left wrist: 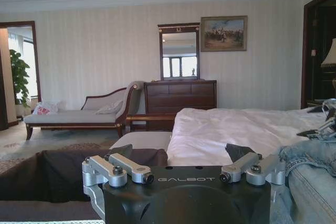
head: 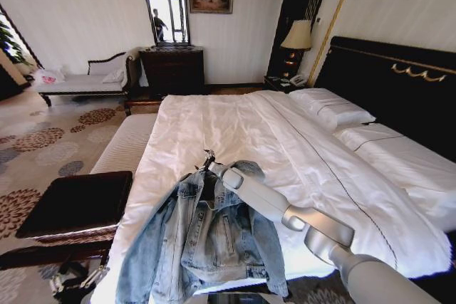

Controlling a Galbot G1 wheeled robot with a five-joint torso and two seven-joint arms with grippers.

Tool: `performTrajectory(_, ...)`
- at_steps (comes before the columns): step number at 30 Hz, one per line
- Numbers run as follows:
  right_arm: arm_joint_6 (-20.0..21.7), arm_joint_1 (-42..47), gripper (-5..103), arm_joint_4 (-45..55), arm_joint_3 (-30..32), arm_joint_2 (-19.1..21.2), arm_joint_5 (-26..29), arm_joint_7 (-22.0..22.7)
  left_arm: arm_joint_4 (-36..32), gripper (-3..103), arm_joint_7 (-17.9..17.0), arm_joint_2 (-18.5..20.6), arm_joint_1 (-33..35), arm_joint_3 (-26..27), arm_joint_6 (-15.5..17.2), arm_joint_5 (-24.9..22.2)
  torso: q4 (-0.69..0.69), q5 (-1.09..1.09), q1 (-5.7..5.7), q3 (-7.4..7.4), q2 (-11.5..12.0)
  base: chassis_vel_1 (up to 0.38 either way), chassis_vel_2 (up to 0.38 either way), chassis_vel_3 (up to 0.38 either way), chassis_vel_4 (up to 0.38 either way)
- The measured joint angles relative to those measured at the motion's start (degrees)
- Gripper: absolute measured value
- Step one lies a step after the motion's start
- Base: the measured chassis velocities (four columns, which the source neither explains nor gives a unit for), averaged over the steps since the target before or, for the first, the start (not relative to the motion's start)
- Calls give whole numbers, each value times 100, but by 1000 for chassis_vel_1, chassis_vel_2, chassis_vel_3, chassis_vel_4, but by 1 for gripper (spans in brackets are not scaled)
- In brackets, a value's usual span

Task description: Pick up the clothes from the bed and hang them on the clothes hanger.

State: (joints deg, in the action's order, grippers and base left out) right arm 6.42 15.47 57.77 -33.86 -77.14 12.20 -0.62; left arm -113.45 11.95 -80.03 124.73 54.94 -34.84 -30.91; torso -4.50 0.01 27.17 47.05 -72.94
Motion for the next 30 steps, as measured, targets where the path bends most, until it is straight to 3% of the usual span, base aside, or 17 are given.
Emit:
performTrajectory(2, 568, -85, 100, 69, -123, 51, 1184, -63, -11, 100, 0, -7, 3, 9, -7, -7, -2, 0, 0, 0, 0, 0, 0, 0, 0)
performTrajectory(3, 568, -85, 100, 69, -123, 51, 1184, -63, -11, 100, 0, -7, 3, 9, -7, -7, -2, 0, 0, 0, 0, 0, 0, 0, 0)
performTrajectory(6, 649, -114, 100, -34, -148, 30, 2075, -273, -23, 100, 1, -29, 4, 9, -15, -7, -2, -1, 0, 0, 0, 0, 0, 0, 0)
performTrajectory(9, 685, -97, 100, -35, -116, -4, 2205, -216, -23, 100, 2, -35, 4, 9, -21, -5, -1, -1, 0, 0, 0, 0, 0, 0, 0)
performTrajectory(13, 1032, -25, 100, -2, 48, -31, 1956, 126, -44, 100, 2, -42, 11, 26, -23, -3, 1, -1, 0, 0, 0, 0, 0, 0, 0)
performTrajectory(17, 1165, 245, 100, 401, 529, 213, 2548, 551, -44, 100, 2, -25, -3, 64, -36, 56, -1, 0, 0, 0, 0, 0, 0, 0, 0)
performTrajectory(23, 1162, 352, 100, 508, 789, 428, 2427, 619, -94, 100, 2, -48, -9, 46, -20, 74, -1, -1, 0, 0, 0, 0, 0, 0, 0)
performTrajectory(26, 1137, 519, 100, 1142, 902, 1029, 2163, 578, -111, 100, 1, -52, 13, 47, -18, 87, 2, 1, 1, 0, 0, 0, 0, 0, 0)
performTrajectory(30, 1102, 739, 100, 1700, 1043, 1612, 1951, 519, -131, 100, 0, -57, 20, 30, -15, 116, -5, 0, 0, 0, 0, 0, 0, 0, 0)
